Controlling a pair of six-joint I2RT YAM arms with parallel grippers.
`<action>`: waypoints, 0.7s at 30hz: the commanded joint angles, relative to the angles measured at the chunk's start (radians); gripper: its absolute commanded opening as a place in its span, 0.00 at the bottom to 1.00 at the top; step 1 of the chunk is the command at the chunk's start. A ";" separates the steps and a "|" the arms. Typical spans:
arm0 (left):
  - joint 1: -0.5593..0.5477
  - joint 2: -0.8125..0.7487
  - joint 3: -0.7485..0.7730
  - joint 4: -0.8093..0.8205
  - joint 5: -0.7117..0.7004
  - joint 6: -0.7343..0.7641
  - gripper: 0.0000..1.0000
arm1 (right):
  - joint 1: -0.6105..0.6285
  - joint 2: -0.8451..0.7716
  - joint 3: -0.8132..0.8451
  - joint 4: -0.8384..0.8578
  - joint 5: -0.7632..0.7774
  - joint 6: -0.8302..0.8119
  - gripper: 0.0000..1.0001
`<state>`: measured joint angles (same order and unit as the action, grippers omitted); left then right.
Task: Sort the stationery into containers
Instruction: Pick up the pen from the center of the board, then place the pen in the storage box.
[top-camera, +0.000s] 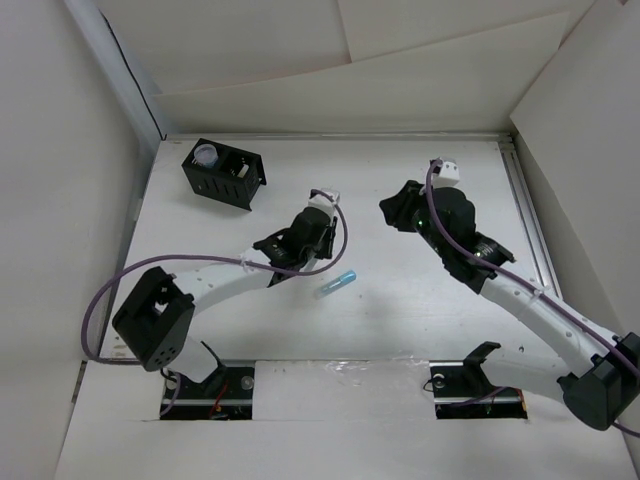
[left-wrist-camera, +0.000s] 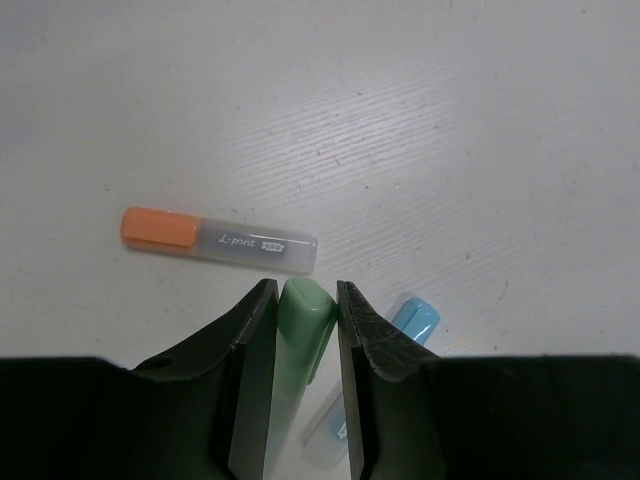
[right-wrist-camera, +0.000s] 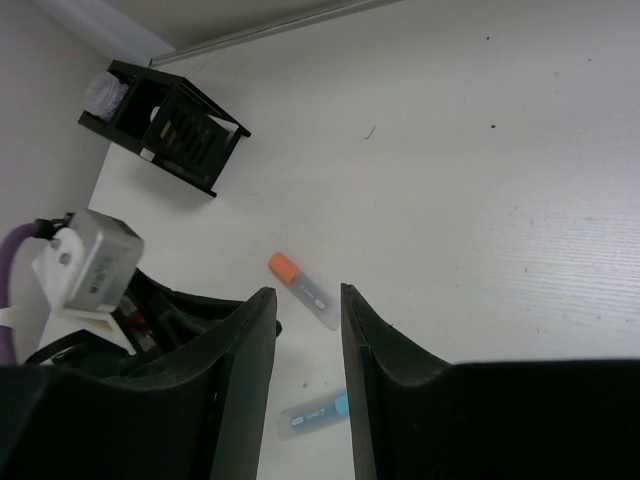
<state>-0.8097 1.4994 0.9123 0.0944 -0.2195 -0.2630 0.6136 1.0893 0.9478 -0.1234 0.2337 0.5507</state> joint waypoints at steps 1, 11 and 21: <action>0.001 -0.077 0.031 -0.022 -0.070 -0.050 0.00 | -0.008 -0.023 -0.004 0.033 -0.011 0.005 0.38; 0.026 -0.157 0.062 -0.042 -0.205 -0.102 0.00 | -0.008 -0.032 -0.004 0.033 -0.011 0.005 0.39; 0.363 -0.211 0.131 0.192 -0.156 -0.205 0.00 | -0.017 -0.032 -0.004 0.033 -0.020 0.005 0.39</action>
<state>-0.5259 1.3064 0.9707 0.1585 -0.3790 -0.4206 0.6025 1.0790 0.9470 -0.1242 0.2241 0.5507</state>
